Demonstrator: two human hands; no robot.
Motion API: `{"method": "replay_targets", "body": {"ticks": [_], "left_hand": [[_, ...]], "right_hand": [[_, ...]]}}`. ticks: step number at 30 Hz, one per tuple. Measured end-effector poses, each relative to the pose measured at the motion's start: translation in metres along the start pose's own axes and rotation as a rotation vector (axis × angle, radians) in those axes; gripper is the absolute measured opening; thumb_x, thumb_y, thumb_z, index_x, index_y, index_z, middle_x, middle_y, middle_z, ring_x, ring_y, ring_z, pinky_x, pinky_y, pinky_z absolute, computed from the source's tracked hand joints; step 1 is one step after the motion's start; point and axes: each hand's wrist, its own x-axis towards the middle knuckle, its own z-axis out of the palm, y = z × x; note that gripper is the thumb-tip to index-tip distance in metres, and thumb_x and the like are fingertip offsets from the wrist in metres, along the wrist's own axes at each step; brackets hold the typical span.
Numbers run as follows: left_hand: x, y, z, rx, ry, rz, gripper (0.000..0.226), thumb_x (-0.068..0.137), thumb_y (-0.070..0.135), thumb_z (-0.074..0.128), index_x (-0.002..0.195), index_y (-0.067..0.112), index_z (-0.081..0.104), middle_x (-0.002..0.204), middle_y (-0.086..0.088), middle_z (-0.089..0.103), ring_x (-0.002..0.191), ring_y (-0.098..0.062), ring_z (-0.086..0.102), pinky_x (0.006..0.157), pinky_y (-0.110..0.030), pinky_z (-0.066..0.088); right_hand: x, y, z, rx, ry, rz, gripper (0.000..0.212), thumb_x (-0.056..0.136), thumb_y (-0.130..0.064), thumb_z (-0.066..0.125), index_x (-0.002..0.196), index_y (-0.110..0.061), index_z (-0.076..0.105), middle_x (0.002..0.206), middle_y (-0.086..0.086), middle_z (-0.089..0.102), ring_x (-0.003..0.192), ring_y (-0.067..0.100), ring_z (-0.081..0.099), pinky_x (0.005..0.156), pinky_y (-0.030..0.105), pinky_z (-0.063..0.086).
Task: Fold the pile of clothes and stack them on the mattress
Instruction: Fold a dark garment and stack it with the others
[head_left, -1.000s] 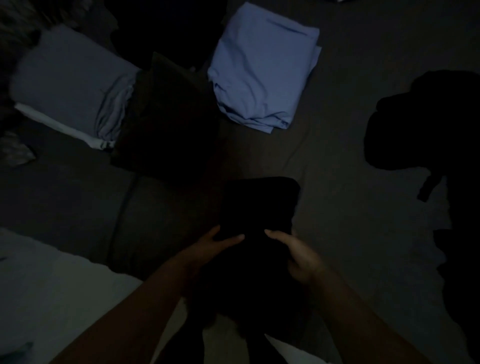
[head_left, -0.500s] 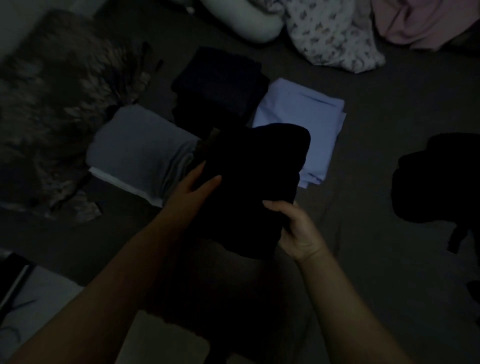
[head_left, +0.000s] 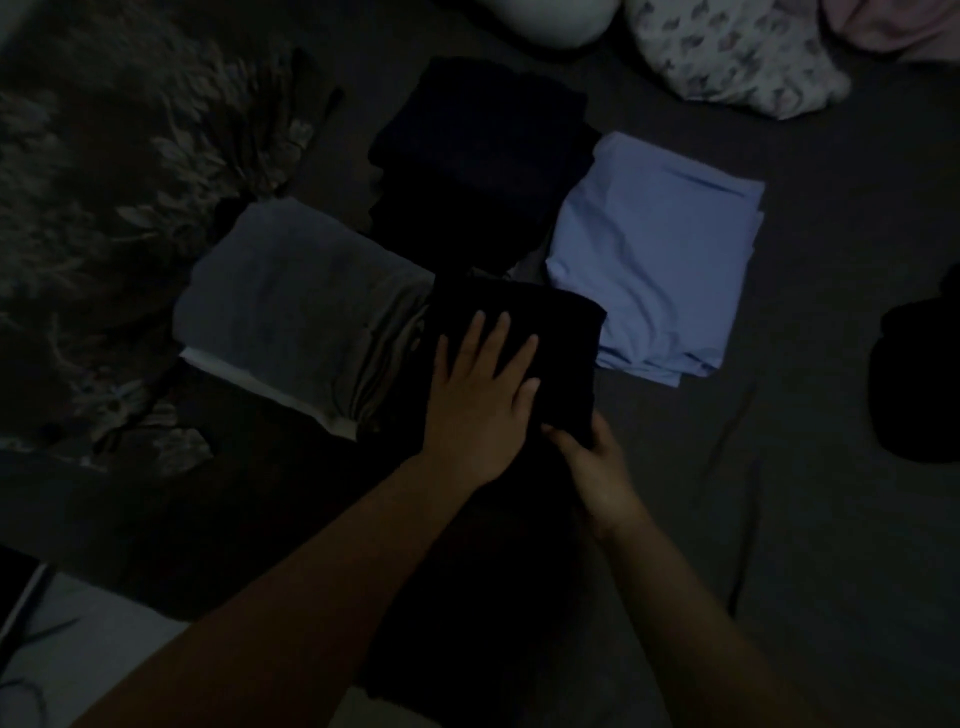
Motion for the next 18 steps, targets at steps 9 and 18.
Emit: {"method": "replay_targets", "body": {"ticks": [9, 18], "left_hand": [[-0.003, -0.006, 0.051, 0.115, -0.207, -0.078, 0.058, 0.096, 0.051, 0.01, 0.145, 0.038, -0.018, 0.157, 0.0, -0.019, 0.145, -0.024, -0.014, 0.115, -0.055, -0.004], [-0.001, 0.075, 0.045, -0.002, -0.042, -0.207, 0.064, 0.09, 0.023, 0.047, 0.149, 0.016, 0.023, 0.158, -0.013, 0.008, 0.146, -0.028, -0.001, 0.113, -0.056, -0.004]], "right_hand": [[-0.001, 0.029, 0.006, -0.235, 0.087, -0.077, 0.067, 0.085, -0.023, 0.069, 0.143, -0.022, 0.036, 0.138, -0.004, 0.051, 0.124, 0.009, 0.049, 0.109, 0.034, 0.038], [-0.021, 0.042, -0.039, 0.03, 0.259, 0.004, 0.048, 0.084, 0.0, 0.064, 0.129, -0.005, 0.047, 0.105, 0.005, 0.055, 0.089, 0.005, 0.053, 0.074, 0.005, 0.043]]}}
